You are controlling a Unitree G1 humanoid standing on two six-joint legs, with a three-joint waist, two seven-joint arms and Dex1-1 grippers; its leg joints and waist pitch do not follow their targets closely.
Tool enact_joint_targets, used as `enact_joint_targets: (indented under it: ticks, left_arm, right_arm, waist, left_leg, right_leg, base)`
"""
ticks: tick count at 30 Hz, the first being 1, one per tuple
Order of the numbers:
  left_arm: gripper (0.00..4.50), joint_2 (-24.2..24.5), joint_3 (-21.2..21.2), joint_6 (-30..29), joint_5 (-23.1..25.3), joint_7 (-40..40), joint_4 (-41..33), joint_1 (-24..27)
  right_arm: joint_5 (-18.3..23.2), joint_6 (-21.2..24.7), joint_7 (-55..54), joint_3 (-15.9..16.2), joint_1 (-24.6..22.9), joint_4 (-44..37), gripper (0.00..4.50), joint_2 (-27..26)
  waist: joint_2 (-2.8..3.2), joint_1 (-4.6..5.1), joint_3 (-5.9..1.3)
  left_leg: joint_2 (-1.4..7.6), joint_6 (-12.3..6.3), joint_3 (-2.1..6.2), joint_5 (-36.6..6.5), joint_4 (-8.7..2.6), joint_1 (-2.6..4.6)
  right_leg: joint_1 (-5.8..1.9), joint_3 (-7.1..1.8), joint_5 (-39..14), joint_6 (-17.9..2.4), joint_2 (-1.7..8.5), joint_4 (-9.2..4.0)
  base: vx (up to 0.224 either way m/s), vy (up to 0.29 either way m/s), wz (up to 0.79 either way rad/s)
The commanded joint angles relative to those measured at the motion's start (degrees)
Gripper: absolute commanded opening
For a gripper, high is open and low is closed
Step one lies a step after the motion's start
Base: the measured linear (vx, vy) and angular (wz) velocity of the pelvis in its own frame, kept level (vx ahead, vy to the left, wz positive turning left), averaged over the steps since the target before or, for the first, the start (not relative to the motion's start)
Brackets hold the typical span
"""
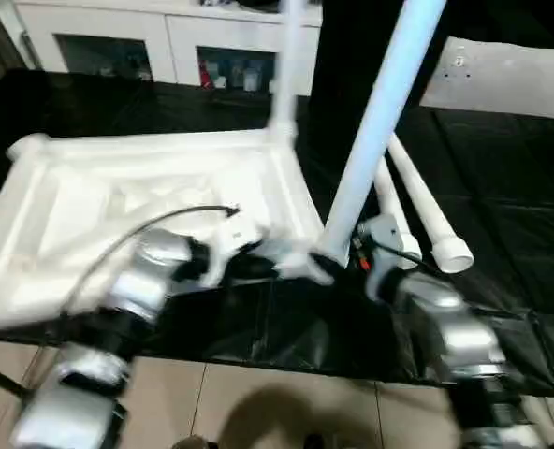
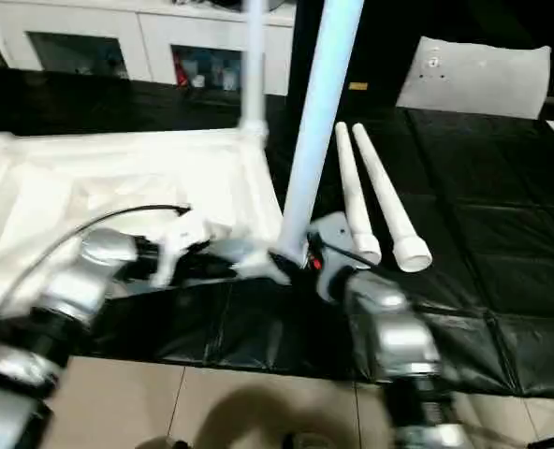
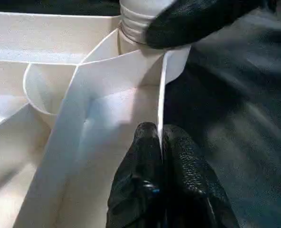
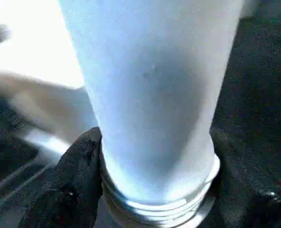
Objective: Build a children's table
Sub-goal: Rotate leg to tighten
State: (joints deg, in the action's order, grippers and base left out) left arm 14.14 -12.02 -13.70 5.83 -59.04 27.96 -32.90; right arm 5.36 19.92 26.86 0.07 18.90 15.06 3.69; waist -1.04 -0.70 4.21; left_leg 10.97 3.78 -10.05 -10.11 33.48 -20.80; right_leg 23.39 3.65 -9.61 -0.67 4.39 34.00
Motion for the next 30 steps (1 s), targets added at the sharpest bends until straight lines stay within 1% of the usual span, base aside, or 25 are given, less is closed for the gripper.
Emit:
enact_joint_targets:
  ticks: [1,3,4,5,6,7,8,10,11,12,13,14,16,17,18,19,20,21,22,25,26,27,28,29,30]
  left_arm:
    - [0.00,-8.71,-1.68,-2.90,-2.31,9.41,-3.10,0.05]
    - [0.00,-10.96,-1.19,-4.25,-1.70,13.49,-3.50,-0.12]
    - [0.00,-11.50,-1.26,-4.52,-0.96,14.89,-3.81,-0.16]
    - [0.00,-11.81,-1.72,-4.76,0.17,16.02,-3.93,-0.36]
    - [0.00,-11.68,-1.88,-4.71,0.60,16.33,-3.79,-0.51]
    - [0.00,-11.68,-1.88,-4.71,0.60,16.33,-3.79,-0.51]
    - [0.00,-11.59,-1.94,-4.72,0.81,16.50,-3.68,-0.62]
    - [0.00,-10.98,-2.12,-5.97,1.95,16.26,-4.83,-0.16]
    - [0.00,-10.98,-2.12,-5.97,1.95,16.26,-4.83,-0.16]
    - [0.00,-9.79,-2.47,-6.60,2.59,15.41,-5.56,0.20]
    - [0.00,-8.46,-2.47,-7.14,2.67,14.55,-6.31,0.53]
    - [0.00,-8.46,-2.47,-7.14,2.67,14.55,-6.31,0.53]
    - [0.00,-4.63,-2.42,-6.04,2.09,10.66,-6.82,0.98]
    - [0.00,-4.63,-2.42,-6.04,2.09,10.66,-6.82,0.98]
    - [0.00,-3.65,-2.47,-5.43,1.92,9.46,-6.63,1.00]
    - [0.00,-2.74,-2.57,-4.79,1.76,8.33,-6.37,0.97]
    - [0.00,-2.74,-2.57,-4.79,1.76,8.33,-6.37,0.97]
    - [0.00,-1.09,-2.89,-3.45,1.64,6.22,-5.83,0.88]
    - [0.00,0.49,-3.16,-2.01,1.48,4.15,-5.19,0.76]
    - [0.00,2.90,-3.54,0.01,1.15,0.60,-4.06,0.51]
    - [0.00,3.48,-3.69,0.64,0.94,-0.61,-3.92,0.49]
    - [0.00,4.16,-3.87,1.38,0.69,-2.03,-3.75,0.47]
    - [0.00,5.81,-4.54,4.36,0.08,-5.55,-3.00,0.35]
    - [0.00,5.81,-4.54,4.36,0.08,-5.55,-3.00,0.35]
    - [0.00,7.01,-5.06,6.20,-0.31,-8.10,-2.45,0.28]
  right_arm:
    - [3.40,2.74,-0.65,6.90,1.71,1.64,2.78,-8.17]
    - [3.31,2.16,-1.89,7.15,2.59,2.47,2.78,-10.03]
    - [3.13,1.73,-2.39,7.19,2.75,2.50,2.78,-10.75]
    - [3.13,0.85,-3.12,6.77,2.79,2.49,3.33,-11.71]
    - [3.11,0.26,-3.22,6.59,2.68,2.38,3.47,-11.85]
    - [3.11,0.26,-3.22,6.59,2.68,2.38,3.47,-11.85]
    - [3.15,-0.09,-3.23,6.50,2.62,2.32,3.54,-11.85]
    - [2.90,-0.07,-3.63,5.54,2.23,1.81,3.86,-12.18]
    - [2.90,-0.07,-3.63,5.54,2.23,1.81,3.96,-12.18]
    - [2.61,-0.31,-3.80,4.94,1.85,1.29,4.00,-11.53]
    - [2.58,-0.71,-3.85,4.08,1.36,0.53,4.20,-10.50]
    - [2.58,-0.71,-3.85,4.08,1.36,0.53,4.20,-10.50]
    - [4.01,-1.93,-0.19,2.38,-0.24,-2.84,4.42,-6.43]
    - [4.01,-1.93,-0.19,2.38,-0.24,-2.84,4.42,-6.43]
    - [4.45,-2.07,1.49,2.14,-0.63,-3.83,4.48,-5.20]
    - [4.78,-2.19,3.10,1.95,-0.94,-4.67,4.48,-3.98]
    - [4.78,-2.19,3.10,1.95,-0.94,-4.67,4.48,-3.98]
    - [5.16,-2.42,5.61,1.61,-1.38,-5.94,4.48,-1.67]
    - [5.54,-2.46,8.24,1.27,-1.79,-7.16,4.48,0.71]
    - [6.08,-2.41,11.76,0.49,-2.14,-8.57,4.48,4.30]
    - [6.08,-2.47,12.62,0.44,-2.18,-8.76,4.48,5.16]
    - [6.09,-2.55,13.61,0.37,-2.23,-8.97,4.48,6.15]
    - [6.46,-2.29,15.71,0.60,-2.43,-9.78,4.48,8.37]
    - [6.46,-2.29,15.71,0.60,-2.43,-9.78,4.48,8.37]
    - [6.67,-2.16,17.27,0.90,-2.62,-10.39,4.48,9.93]
  waist:
    - [0.12,0.18,-2.65]
    - [0.03,0.53,-2.65]
    - [0.19,0.55,-2.76]
    - [0.16,0.50,-2.86]
    - [0.22,0.47,-2.90]
    - [0.28,0.53,-3.10]
    - [0.33,0.54,-3.10]
    - [0.35,0.76,-3.17]
    - [0.39,0.81,-3.16]
    - [0.42,1.04,-3.29]
    - [0.41,1.21,-3.44]
    - [0.40,1.24,-3.50]
    - [0.50,1.44,-3.77]
    - [0.49,1.28,-3.90]
    - [0.56,1.39,-4.08]
    - [0.71,1.33,-4.13]
    - [0.64,1.29,-4.20]
    - [0.76,1.07,-4.21]
    - [0.67,1.20,-4.25]
    - [0.69,0.74,-4.04]
    - [0.71,0.64,-3.89]
    - [0.60,0.38,-3.87]
    - [0.58,0.20,-3.64]
    - [0.66,0.03,-3.60]
    - [0.78,-0.23,-3.48]
  left_leg:
    - [1.97,0.46,0.92,-19.89,-4.66,0.74]
    - [1.81,0.27,0.96,-20.52,-4.68,0.60]
    - [1.77,-0.04,0.90,-20.82,-4.61,0.72]
    - [1.71,-0.47,0.84,-20.48,-4.56,0.70]
    - [1.73,-0.64,0.87,-19.99,-4.63,0.56]
    - [1.75,-0.97,0.91,-18.85,-4.77,0.16]
    - [1.79,-1.09,0.98,-18.46,-4.91,0.03]
    - [1.89,-1.24,0.95,-17.54,-5.00,-0.12]
    - [1.88,-1.29,0.93,-17.47,-5.00,-0.14]
    - [1.89,-1.48,0.90,-16.78,-4.94,-0.14]
    - [1.84,-1.73,0.76,-15.79,-4.79,-0.17]
    - [1.84,-1.95,0.74,-15.04,-4.77,-0.22]
    - [1.64,-3.46,0.61,-11.94,-4.46,-0.44]
    - [1.67,-3.91,0.61,-10.93,-4.31,-0.40]
    - [1.74,-5.13,0.48,-8.08,-4.13,-0.48]
    - [1.74,-5.41,0.50,-7.32,-4.08,-0.48]
    - [1.78,-5.91,0.40,-6.42,-3.94,-0.41]
    - [1.78,-6.31,0.39,-6.00,-3.89,-0.25]
    - [1.84,-6.59,0.27,-5.82,-3.85,-0.23]
    - [1.93,-6.77,0.22,-7.45,-3.93,-0.04]
    - [2.04,-6.21,0.15,-8.81,-4.06,0.18]
    - [2.01,-5.76,0.21,-9.54,-4.06,0.30]
    - [2.06,-5.11,0.19,-11.12,-4.20,0.34]
    - [2.08,-4.61,0.21,-11.80,-4.29,0.46]
    - [2.20,-3.41,0.19,-13.31,-4.43,0.87]
  right_leg:
    - [-1.59,-2.57,-29.48,-8.29,3.72,-5.71]
    - [-1.67,-2.45,-30.03,-7.57,3.59,-5.93]
    - [-1.50,-2.47,-30.01,-7.10,3.49,-6.13]
    - [-1.50,-2.51,-29.34,-6.87,3.48,-6.23]
    - [-1.62,-2.50,-28.62,-6.88,3.50,-6.17]
    - [-1.99,-2.47,-26.18,-7.00,3.42,-5.91]
    - [-2.11,-2.42,-25.17,-7.15,3.40,-5.80]
    - [-2.31,-2.45,-21.43,-8.27,3.33,-5.40]
    - [-2.33,-2.43,-20.90,-8.48,3.33,-5.37]
    - [-2.43,-2.47,-19.08,-9.18,3.29,-5.19]
    - [-2.56,-2.55,-16.86,-9.85,3.29,-5.03]
    - [-2.68,-2.56,-15.74,-10.21,3.34,-4.88]
    - [-3.17,-2.50,-11.39,-11.47,3.34,-4.55]
    - [-3.34,-2.49,-10.10,-11.62,3.37,-4.42]
    - [-3.38,-2.53,-5.38,-13.22,3.30,-3.89]
    - [-3.50,-2.50,-4.16,-13.70,3.28,-3.75]
    - [-3.53,-2.48,-2.12,-14.60,3.15,-3.49]
    - [-3.51,-2.46,-0.74,-15.25,3.07,-3.38]
    - [-3.48,-2.51,-0.09,-15.55,3.01,-3.27]
    - [-3.44,-2.48,-1.91,-15.65,3.05,-3.49]
    - [-3.22,-2.50,-4.28,-15.45,3.10,-3.66]
    - [-3.30,-2.45,-5.91,-15.02,3.11,-3.86]
    - [-3.15,-2.52,-9.51,-14.14,3.25,-4.21]
    - [-3.13,-2.51,-11.06,-13.64,3.25,-4.26]
    - [-2.69,-2.59,-13.59,-13.14,3.22,-4.59]
  base:
    - [0.000,0.000,0.00]
    - [0.000,0.000,0.00]
    - [0.000,0.000,0.00]
    - [0.000,0.000,0.00]
    - [0.000,0.000,0.00]
    - [0.000,0.000,0.00]
    - [0.000,0.000,0.00]
    - [0.000,0.000,0.00]
    - [0.000,0.000,0.00]
    - [0.000,0.000,0.00]
    - [0.000,0.000,0.00]
    - [0.000,0.000,0.00]
    - [0.000,0.000,0.00]
    - [0.000,0.000,0.00]
    - [0.000,0.000,0.00]
    - [0.000,0.000,0.00]
    - [0.000,0.000,0.00]
    - [0.000,0.000,0.00]
    - [0.000,0.000,0.00]
    - [0.000,0.000,0.00]
    - [0.000,0.000,0.00]
    - [0.000,0.000,0.00]
    - [0.000,0.000,0.00]
    - [0.000,0.000,0.00]
    - [0.000,0.000,0.00]
